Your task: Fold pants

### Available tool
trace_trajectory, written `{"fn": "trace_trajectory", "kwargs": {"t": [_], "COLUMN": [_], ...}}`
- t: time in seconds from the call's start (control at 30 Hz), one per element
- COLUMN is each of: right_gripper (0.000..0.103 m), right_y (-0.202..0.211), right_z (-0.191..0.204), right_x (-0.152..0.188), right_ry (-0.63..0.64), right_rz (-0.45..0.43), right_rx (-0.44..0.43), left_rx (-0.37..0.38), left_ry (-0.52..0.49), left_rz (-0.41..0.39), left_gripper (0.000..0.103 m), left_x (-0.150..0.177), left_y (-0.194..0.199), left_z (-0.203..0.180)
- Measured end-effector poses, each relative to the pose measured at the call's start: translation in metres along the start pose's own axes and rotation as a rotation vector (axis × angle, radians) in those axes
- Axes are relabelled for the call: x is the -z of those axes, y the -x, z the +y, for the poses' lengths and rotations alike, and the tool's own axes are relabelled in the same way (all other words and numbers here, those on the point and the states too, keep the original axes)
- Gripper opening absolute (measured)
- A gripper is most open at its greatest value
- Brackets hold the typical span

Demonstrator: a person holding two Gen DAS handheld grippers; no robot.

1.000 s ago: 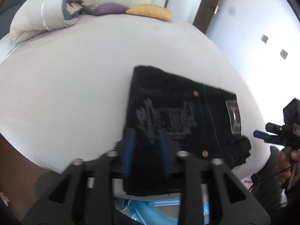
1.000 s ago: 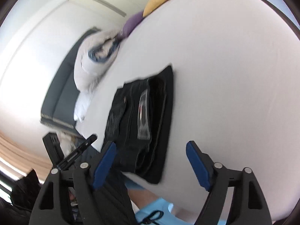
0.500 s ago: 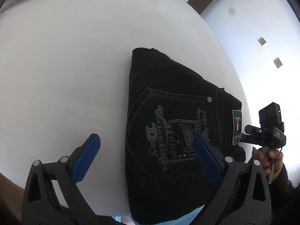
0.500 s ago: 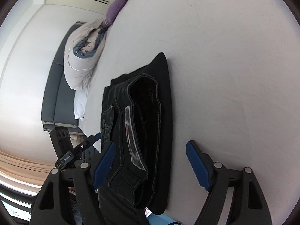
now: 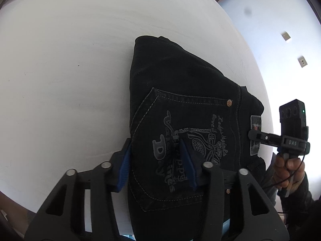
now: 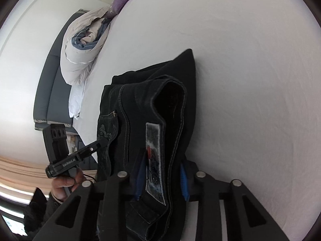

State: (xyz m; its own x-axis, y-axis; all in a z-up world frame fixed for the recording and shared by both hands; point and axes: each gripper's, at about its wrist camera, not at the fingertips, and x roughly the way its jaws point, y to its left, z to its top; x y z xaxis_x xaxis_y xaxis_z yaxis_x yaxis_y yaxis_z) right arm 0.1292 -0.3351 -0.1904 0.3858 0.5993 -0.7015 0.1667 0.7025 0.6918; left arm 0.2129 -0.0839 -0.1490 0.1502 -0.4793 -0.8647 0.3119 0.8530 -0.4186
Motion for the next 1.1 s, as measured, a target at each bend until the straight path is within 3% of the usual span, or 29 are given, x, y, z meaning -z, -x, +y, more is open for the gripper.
{"fn": "trace_trajectory", "kwargs": {"t": [0.03, 0.23, 0.47, 0.63, 0.87, 1.1], "right_gripper": [0.026, 0.019, 0.018, 0.018, 0.018, 0.019], "right_y": [0.001, 0.012, 0.043, 0.067, 0.079, 0.057], "right_z": [0.004, 0.041, 0.072, 0.077, 0.042, -0.027], "right_x": [0.001, 0.006, -0.003, -0.036, -0.114, -0.16], "right_ry": [0.024, 0.182, 0.285, 0.327, 0.301, 0.202], "right_rz": [-0.008, -0.083, -0.164, -0.228, -0.272, -0.238], "right_rx": [0.016, 0.12, 0.116, 0.115, 0.141, 0.167], "left_rx": [-0.004, -0.058, -0.078, -0.07, -0.06, -0.102], "left_ry": [0.002, -0.012, -0.057, -0.092, -0.133, -0.153], "left_rz": [-0.006, -0.043, -0.127, -0.189, -0.217, -0.141], "left_gripper": [0.033, 0.02, 0.019, 0.019, 0.019, 0.019], "left_x": [0.0, 0.003, -0.013, -0.057, -0.126, -0.174], "left_y": [0.001, 0.007, 0.034, 0.04, 0.01, -0.072], "left_z": [-0.001, -0.013, -0.04, -0.061, -0.085, -0.09]}}
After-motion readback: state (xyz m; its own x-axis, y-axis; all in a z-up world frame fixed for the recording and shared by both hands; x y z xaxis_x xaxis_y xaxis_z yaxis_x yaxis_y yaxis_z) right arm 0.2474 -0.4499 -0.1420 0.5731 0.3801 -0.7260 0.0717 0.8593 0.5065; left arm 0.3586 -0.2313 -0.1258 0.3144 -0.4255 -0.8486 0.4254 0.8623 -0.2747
